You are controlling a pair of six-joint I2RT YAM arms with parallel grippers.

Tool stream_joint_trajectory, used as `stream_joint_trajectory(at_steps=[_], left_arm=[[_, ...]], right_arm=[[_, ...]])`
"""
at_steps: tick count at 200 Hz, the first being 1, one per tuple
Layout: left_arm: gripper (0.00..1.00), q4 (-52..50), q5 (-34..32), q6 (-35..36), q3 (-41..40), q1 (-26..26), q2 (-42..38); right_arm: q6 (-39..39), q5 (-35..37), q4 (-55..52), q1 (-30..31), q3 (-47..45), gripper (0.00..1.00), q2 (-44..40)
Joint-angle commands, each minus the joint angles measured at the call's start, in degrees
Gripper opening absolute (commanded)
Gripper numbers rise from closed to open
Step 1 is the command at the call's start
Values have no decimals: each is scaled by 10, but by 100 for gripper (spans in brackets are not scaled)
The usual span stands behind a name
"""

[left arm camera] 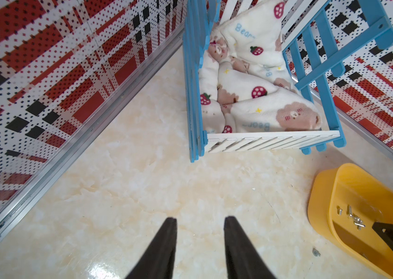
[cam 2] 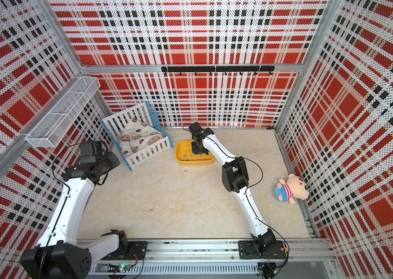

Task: Put the screws on the desktop into the storage box
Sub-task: Place the screw in the storage box, then pick up the screw from the center of the board.

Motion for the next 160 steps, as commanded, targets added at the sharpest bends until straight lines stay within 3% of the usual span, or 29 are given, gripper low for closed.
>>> stream_joint_trajectory(at_steps=[1, 40, 82, 98, 160], left_arm=[[40, -19, -3, 25, 28, -21, 4], [39, -73, -5, 79, 34, -105, 25], [39, -138, -3, 85, -22, -203, 43], [42, -147, -6, 65, -43, -239, 33], [43, -91, 69, -59, -162, -270, 24]], right_arm=[[-4, 0, 29, -2, -18, 38, -42], [-12, 38, 57, 14, -101, 41, -196], [-3, 77, 71, 26, -241, 44, -369], [5, 85, 71, 29, -292, 44, -427], [31, 109, 67, 50, -419, 45, -560]])
